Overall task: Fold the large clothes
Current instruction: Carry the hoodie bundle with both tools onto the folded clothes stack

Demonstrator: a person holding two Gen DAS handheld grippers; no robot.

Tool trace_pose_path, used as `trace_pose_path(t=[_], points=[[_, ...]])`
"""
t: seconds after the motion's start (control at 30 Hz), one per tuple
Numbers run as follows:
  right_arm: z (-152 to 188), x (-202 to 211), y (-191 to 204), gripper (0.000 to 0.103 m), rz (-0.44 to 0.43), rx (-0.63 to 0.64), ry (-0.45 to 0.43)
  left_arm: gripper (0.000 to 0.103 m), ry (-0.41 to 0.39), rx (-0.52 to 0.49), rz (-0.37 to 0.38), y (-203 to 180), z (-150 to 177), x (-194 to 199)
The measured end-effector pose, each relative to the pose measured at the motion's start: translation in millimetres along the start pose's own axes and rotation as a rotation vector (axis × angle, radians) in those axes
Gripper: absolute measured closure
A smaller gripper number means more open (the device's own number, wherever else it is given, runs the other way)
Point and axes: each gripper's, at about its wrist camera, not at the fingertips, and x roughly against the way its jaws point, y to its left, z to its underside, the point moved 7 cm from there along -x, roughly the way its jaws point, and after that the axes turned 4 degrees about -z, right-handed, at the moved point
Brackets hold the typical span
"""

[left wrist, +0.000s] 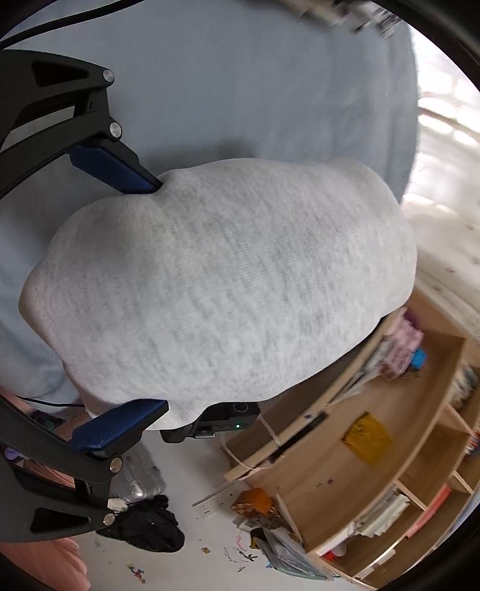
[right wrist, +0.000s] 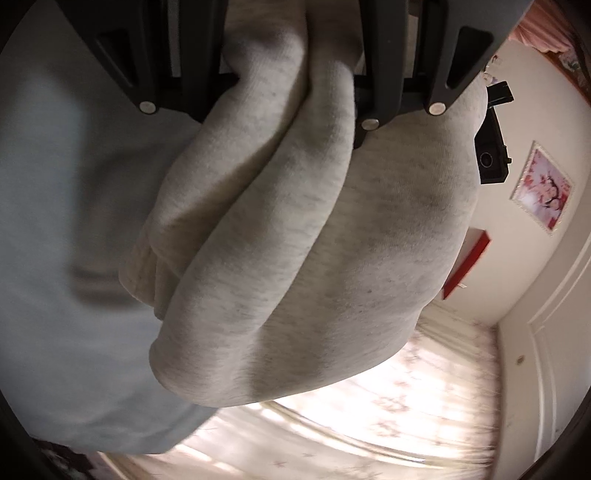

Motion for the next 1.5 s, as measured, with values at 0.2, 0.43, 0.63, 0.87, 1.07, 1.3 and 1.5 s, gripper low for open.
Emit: trace_pose_path(t=[0.2, 0.43, 0.63, 0.87, 1.07, 1.3, 1.5], points=[[-45.6, -87.2, 96.4, 0.067, -0.082, 0.116, 0.041, 0.000, -0.103, -0.012, -0.084, 39.1, -43.8, 117.2], [-117.2, -231.9, 195.0, 0.067, -0.153, 0.189, 0.055, 0.000, -0.198, -0.025, -0.174, 151.8, -114.3, 255.7], [-172.1, -348.4, 216.5, 0.067, -0.164, 0.163, 0.035, 0.000, -0.253, -0.029, -0.234, 256.2, -178.2, 313.3], [-175.8, -474.5, 162.8, 0.067, -0.089, 0.005, 0.094, 0.000, -0.323, 0.105, -0.359, 400.7, -206.4, 323.7], [-153.5, -502.3, 126.4, 0.060, 0.011, -0.030, 0.112, 0.000, -0.353, 0.303, -0.411, 477.4, -184.0, 308.9], [-162.2, -462.3, 126.1, 0.047, 0.206, 0.196, 0.155, 0.000, -0.322, 0.255, -0.531, 468.4, -185.1, 300.5], [-170.6, -435.6, 139.8, 0.050, 0.340, 0.299, 0.178, 0.000, -0.274, 0.249, -0.632, 443.9, -187.5, 292.5]])
